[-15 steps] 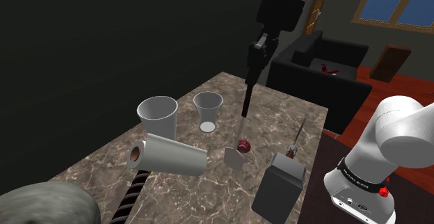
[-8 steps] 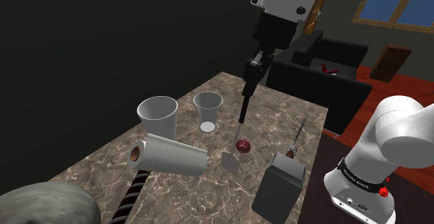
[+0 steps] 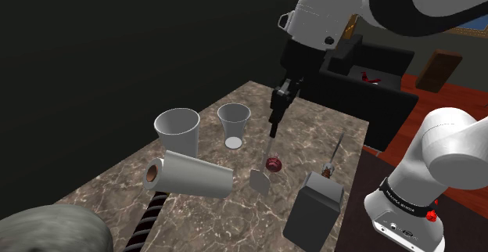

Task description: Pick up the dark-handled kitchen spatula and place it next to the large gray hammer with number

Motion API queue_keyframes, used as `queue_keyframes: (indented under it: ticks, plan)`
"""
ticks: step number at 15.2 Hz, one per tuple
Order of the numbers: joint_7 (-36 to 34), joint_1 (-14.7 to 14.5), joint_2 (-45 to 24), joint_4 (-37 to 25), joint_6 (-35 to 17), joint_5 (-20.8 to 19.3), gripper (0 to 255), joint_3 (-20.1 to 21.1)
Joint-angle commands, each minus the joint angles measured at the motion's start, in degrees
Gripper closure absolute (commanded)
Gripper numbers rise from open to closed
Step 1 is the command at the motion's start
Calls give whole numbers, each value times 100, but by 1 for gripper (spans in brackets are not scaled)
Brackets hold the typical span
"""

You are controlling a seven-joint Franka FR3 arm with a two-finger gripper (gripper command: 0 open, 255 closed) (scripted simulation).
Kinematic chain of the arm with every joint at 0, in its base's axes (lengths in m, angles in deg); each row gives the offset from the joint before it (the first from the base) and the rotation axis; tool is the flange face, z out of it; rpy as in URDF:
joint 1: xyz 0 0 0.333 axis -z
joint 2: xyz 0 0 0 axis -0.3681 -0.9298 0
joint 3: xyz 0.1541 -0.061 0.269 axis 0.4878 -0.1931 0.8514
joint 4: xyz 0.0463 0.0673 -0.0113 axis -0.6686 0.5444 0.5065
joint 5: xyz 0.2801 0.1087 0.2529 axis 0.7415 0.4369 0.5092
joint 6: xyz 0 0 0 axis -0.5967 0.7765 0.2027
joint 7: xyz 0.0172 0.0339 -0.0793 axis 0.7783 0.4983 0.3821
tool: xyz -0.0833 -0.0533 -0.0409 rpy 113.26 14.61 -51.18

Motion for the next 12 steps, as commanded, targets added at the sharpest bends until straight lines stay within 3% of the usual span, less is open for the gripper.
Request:
queue_keyframes:
  ticks: [1, 12]
  plan:
    - [44, -24, -11, 232, -144, 40, 255, 37]
    - [161, -112, -183, 948, -1025, 231, 255, 241]
